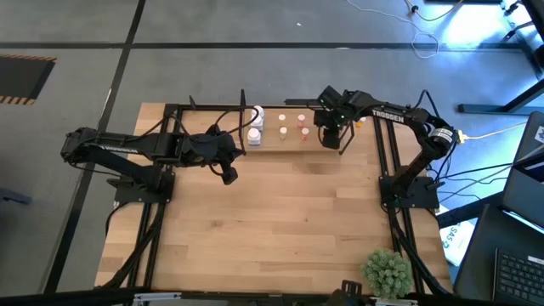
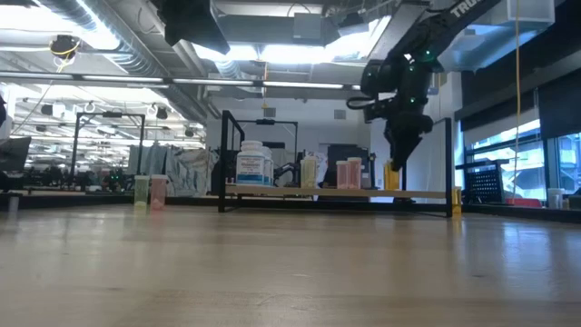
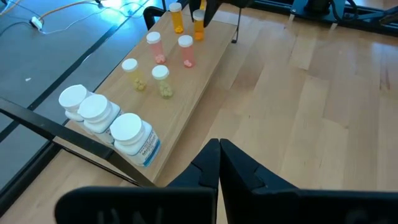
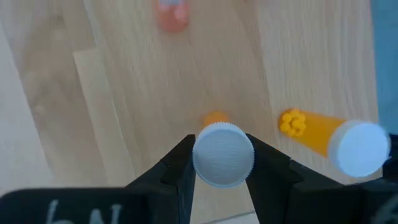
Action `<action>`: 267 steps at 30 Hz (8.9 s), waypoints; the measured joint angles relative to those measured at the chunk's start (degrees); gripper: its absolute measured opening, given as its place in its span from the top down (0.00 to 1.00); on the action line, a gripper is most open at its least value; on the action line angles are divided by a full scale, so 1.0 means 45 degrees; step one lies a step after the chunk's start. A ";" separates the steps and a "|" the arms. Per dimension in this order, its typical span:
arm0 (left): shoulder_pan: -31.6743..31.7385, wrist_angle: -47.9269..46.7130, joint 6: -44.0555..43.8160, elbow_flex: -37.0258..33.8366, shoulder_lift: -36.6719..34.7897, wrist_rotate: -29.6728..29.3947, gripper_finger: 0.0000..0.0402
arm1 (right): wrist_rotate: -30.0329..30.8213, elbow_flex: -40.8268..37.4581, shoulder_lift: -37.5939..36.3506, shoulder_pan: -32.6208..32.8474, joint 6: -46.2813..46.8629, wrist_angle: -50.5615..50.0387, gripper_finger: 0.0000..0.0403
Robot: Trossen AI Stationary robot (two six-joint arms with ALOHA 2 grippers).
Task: Pick and place medicine bottles onto shelf by color
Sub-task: Put the bottom orange pill bottle on the shelf aligned with the other orange pill bottle, then adjust the red pill bottle on the shelf, then adjust the shelf
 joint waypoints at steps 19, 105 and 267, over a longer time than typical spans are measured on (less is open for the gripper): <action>0.0005 -0.0001 0.0000 0.0000 0.0000 0.0000 1.00 | 0.0003 0.0010 0.0000 -0.0019 -0.0280 0.0094 0.69; 0.0003 0.0000 -0.0002 0.0000 -0.0004 -0.0003 1.00 | -0.0220 0.0029 0.0000 -0.0257 0.1444 -0.0052 0.47; 0.0002 0.0019 -0.0004 -0.0005 -0.0005 0.0000 1.00 | 0.1538 -0.3551 -0.4090 0.4125 0.6450 0.4486 0.45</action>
